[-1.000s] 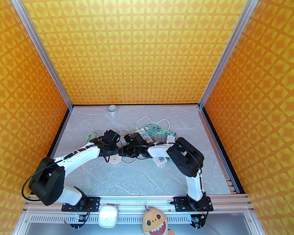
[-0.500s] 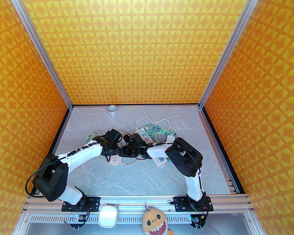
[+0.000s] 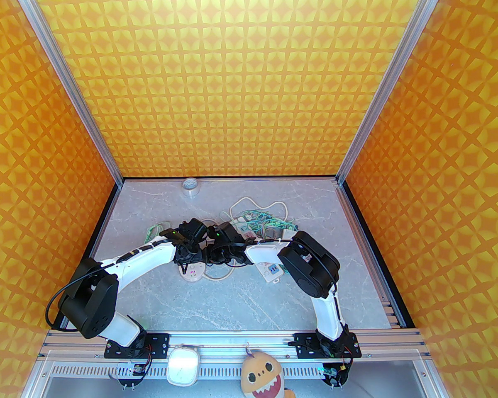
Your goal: Pull the plug off the socket
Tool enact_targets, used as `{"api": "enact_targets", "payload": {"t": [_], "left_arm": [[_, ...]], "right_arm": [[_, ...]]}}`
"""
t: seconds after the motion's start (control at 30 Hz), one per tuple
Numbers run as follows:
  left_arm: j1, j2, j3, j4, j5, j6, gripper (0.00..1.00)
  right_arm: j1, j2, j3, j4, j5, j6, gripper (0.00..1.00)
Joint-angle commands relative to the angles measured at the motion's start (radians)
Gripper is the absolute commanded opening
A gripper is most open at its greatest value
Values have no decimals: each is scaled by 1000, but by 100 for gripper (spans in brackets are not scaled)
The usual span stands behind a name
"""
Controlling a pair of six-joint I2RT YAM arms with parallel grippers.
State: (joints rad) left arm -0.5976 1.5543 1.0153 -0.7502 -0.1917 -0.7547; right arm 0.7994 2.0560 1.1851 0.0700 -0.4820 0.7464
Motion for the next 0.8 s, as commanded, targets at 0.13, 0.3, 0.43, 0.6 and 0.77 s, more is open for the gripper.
{"api": "enact_targets", "payload": {"t": [0.13,0.3,0.43,0.6,0.77], "left_arm": [[1,-58,38,73,136,-29,1],[-54,24,82,-11,5,-2,0],[-135,100,130,-68,-96,-2,0],[-158,127,169,-92,-134,2,0],[-112,53,127,-33,-62,-11,0]], "right_arm": [[15,93,-9,-182,137,-34,24],[21,95,3,-204,143,-50,24],[24,101,11,-213,145,-52,24],[24,105,15,-220,148,-53,24],[26,106,19,-228,152,-58,23]]}}
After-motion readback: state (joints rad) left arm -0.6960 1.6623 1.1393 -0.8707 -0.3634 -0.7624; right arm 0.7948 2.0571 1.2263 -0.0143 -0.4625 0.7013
